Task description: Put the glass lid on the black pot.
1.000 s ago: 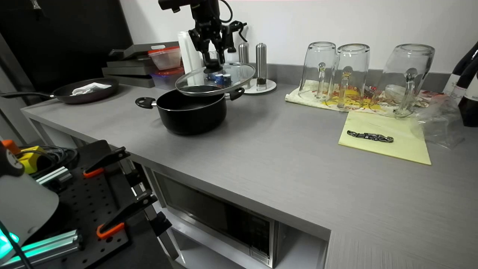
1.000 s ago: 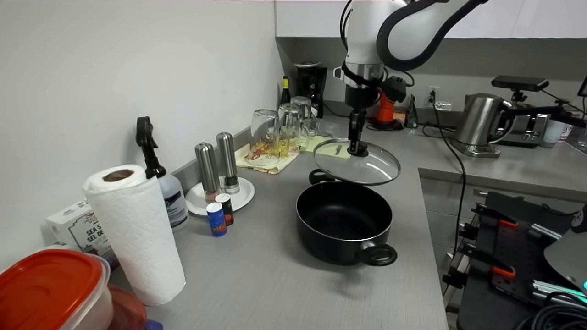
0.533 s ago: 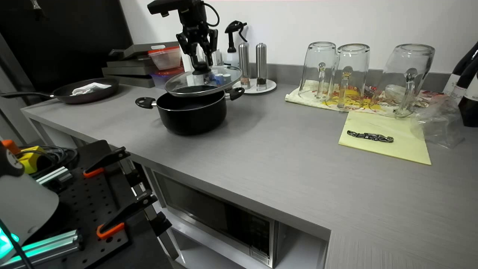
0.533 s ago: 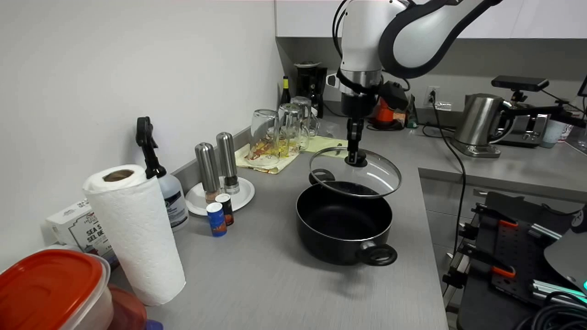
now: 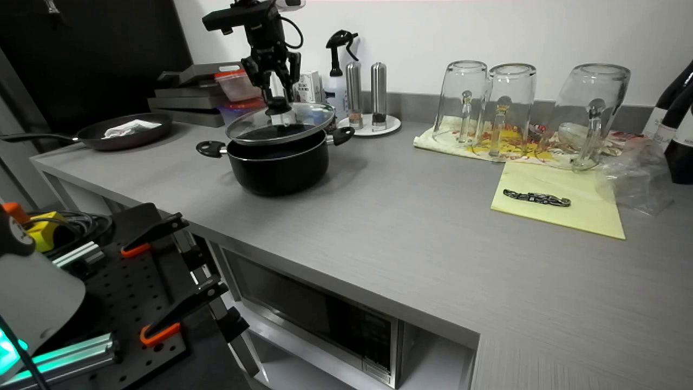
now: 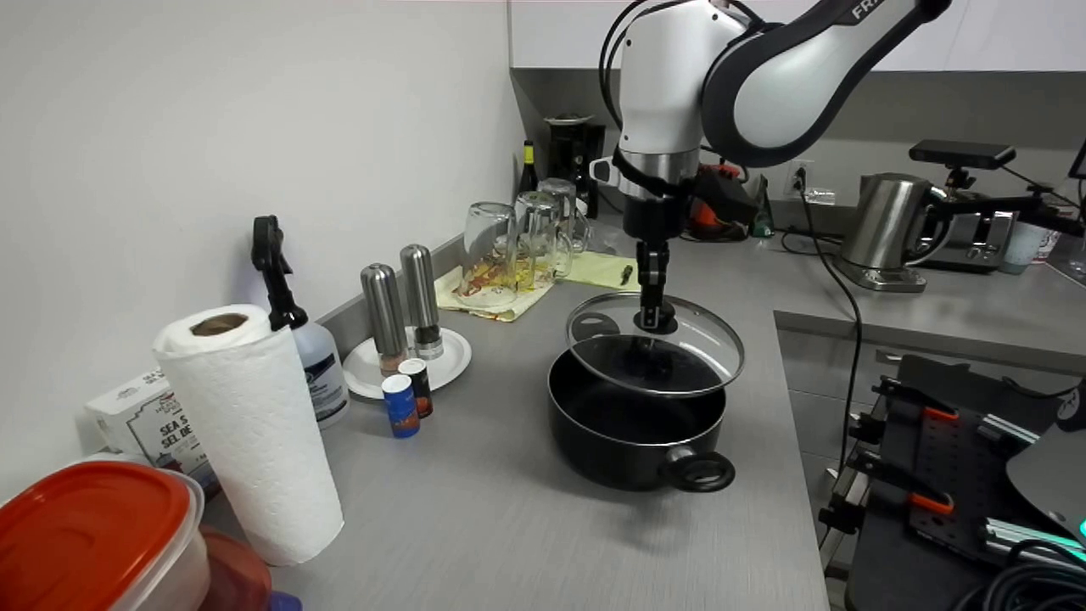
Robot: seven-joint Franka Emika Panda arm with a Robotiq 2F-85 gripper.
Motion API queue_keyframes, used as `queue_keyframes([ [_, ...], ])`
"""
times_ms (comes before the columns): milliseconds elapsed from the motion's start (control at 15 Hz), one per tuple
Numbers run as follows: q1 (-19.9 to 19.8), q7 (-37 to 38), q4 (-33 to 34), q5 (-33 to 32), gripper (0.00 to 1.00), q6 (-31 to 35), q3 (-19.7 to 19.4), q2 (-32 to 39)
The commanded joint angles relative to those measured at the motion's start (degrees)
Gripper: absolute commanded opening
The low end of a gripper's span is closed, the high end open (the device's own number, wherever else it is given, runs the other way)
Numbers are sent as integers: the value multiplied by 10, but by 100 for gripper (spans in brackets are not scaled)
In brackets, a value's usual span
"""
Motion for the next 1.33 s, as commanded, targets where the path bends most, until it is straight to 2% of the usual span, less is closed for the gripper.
queue_keyframes([
  [0, 10, 2, 13, -17, 24, -2, 6, 7],
  [1267, 35, -3, 54, -14, 24, 0, 19, 75],
])
